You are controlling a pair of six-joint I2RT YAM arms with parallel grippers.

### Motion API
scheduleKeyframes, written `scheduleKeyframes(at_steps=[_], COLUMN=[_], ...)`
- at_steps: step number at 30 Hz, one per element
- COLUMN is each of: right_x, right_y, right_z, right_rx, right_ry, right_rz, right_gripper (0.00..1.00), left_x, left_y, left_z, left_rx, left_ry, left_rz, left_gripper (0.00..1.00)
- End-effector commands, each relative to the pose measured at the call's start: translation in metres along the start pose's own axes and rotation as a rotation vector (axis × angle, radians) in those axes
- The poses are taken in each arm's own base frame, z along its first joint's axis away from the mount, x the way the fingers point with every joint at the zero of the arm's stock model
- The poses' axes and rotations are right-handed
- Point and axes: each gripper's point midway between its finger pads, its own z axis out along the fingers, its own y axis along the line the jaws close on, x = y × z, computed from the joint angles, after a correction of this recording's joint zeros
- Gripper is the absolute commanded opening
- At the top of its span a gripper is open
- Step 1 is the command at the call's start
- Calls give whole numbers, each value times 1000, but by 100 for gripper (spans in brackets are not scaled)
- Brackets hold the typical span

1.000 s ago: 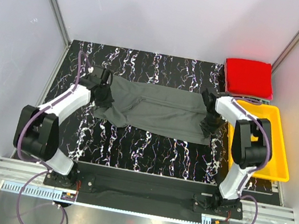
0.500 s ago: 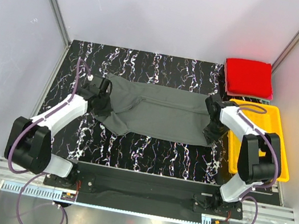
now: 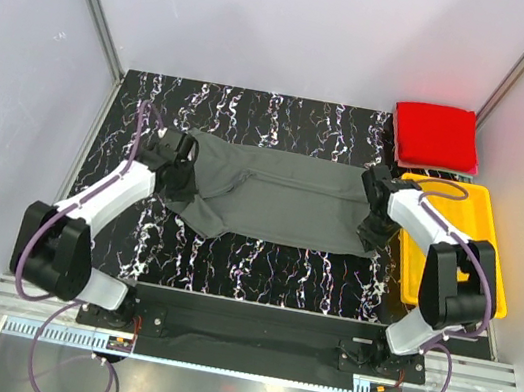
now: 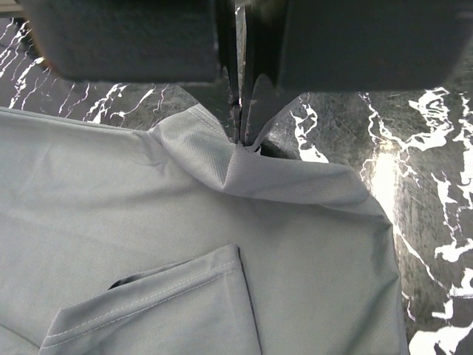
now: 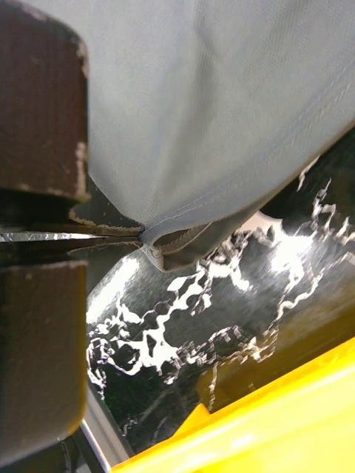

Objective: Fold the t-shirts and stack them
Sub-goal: Fold the tshirt

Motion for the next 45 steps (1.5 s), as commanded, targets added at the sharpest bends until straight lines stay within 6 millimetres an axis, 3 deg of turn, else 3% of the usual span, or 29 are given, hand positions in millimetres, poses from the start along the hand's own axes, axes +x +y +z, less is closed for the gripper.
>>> scheduleKeyframes(at_steps=[1,10,18,23,35,45], right_x=[-21,-55,-86,-101,-128,-142], right_y=[17,38,58,59,73,86], right_z=[-6,-14,-2,7,21,23], right_rx=[-36,-61,-56,-20,-32,-41], right_ry=[-55,-115,-140,-149,-159,-193], right_rz=[-52,-114,-171,-180,-191,-197], right_gripper=[0,0,0,0,0,0], left_x=[-26,-76,-117,-136,-147,-154], left_y=[-17,-33,-26,-29,-9,-9], left_z=[-4,2,23,34,66,80], left_rx=[28,-9,-55,-60,-141,-141], left_ry=[-23,-39,-26,-28,1,-3], left_rz=[66,81,44,32,31,29], left_gripper=[0,0,0,0,0,0])
